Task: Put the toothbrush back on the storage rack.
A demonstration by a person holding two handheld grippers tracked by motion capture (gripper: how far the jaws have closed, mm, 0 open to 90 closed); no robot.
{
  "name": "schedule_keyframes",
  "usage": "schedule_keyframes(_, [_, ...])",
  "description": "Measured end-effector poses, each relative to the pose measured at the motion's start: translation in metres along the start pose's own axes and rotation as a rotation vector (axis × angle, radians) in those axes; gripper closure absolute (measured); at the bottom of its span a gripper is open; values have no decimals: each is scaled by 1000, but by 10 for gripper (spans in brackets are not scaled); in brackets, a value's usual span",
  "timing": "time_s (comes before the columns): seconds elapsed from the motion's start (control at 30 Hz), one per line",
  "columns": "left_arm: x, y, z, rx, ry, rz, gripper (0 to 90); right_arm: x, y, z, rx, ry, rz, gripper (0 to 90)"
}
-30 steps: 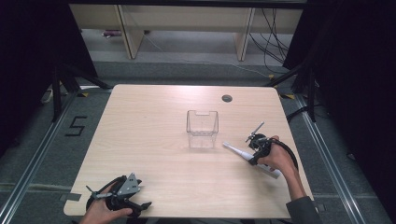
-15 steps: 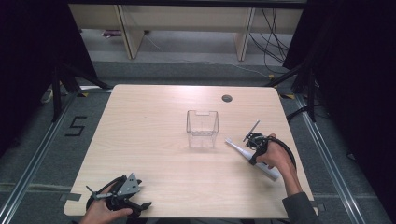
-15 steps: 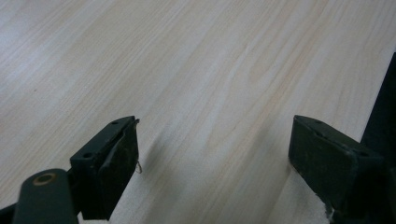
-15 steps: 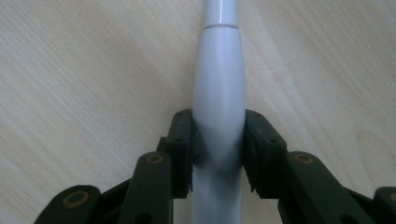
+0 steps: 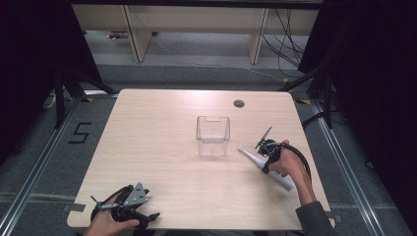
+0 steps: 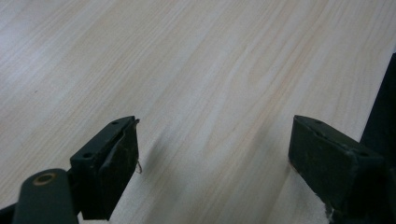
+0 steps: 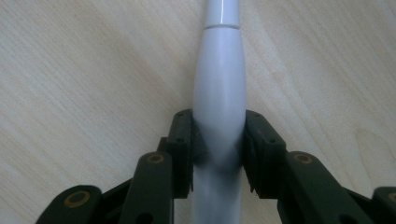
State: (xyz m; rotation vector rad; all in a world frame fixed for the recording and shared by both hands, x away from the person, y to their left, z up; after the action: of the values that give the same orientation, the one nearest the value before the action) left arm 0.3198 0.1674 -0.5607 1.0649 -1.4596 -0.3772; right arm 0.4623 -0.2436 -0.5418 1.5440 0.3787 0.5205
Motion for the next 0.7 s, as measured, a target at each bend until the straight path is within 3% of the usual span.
schedule_keyframes(0.03, [0,0,0,1,0,1,157,-1,1,0,-5,-14,-1,668])
schedule_keyframes(0.1, [1,0,0,10,2,11,156,0,-1,5,-2,30,16,668])
schedule_keyframes(0.13, [1,0,0,10,2,11,156,-1,1,2,1,-14,5,669])
schedule_keyframes(0.17, [0,0,0,10,2,10,157,-1,2,2,0,-26,8,669])
schedule_keyframes(0.27, [1,0,0,10,1,11,156,0,4,7,-2,-3,42,669])
schedule_keyframes(0.37, [1,0,0,10,1,11,156,0,7,7,6,-29,64,669])
schedule_keyframes(0.47, [1,0,0,9,1,11,156,2,10,10,-8,-16,91,670])
schedule_keyframes(0.7, [0,0,0,7,2,11,156,3,21,12,10,-29,150,670])
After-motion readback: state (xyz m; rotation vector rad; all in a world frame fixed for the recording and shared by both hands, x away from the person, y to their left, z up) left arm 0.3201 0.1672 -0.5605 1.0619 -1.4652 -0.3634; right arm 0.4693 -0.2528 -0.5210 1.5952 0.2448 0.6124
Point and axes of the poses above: each handheld gripper's, and its own axes: y roughly backward along the jaws, x roughly out of its top, z roughly to its right, the point moved 7 cm from there along -y, roughly forward along the jaws, and after that the axes turned 13 degrees about -y, right-handed, at the moved point
